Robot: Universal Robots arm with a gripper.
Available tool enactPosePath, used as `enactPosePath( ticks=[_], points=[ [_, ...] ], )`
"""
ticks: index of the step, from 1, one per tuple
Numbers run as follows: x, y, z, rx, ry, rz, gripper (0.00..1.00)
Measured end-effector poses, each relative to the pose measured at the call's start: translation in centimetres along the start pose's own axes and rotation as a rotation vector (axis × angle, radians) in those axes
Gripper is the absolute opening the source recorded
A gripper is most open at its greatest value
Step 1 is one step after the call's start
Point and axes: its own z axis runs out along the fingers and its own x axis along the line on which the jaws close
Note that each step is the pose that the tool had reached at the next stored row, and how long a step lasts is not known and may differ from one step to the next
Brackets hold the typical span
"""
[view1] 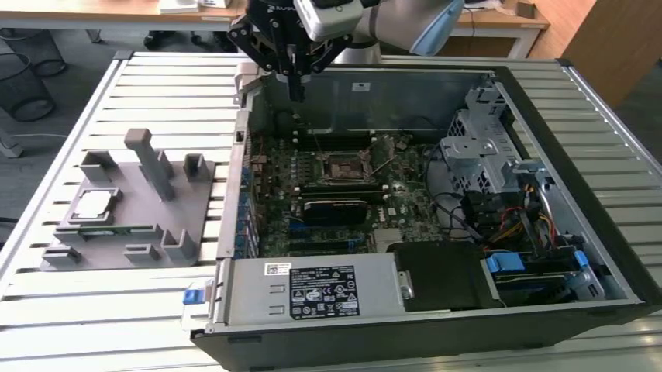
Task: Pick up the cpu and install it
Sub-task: 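Reach for the cpu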
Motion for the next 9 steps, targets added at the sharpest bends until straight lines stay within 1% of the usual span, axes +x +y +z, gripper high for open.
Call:
enactPosePath(
  ticks=[9],
  points=[
    [0.89, -0.07, -0.02, 0.0000, 0.0000, 0.000, 0.11]
  ],
)
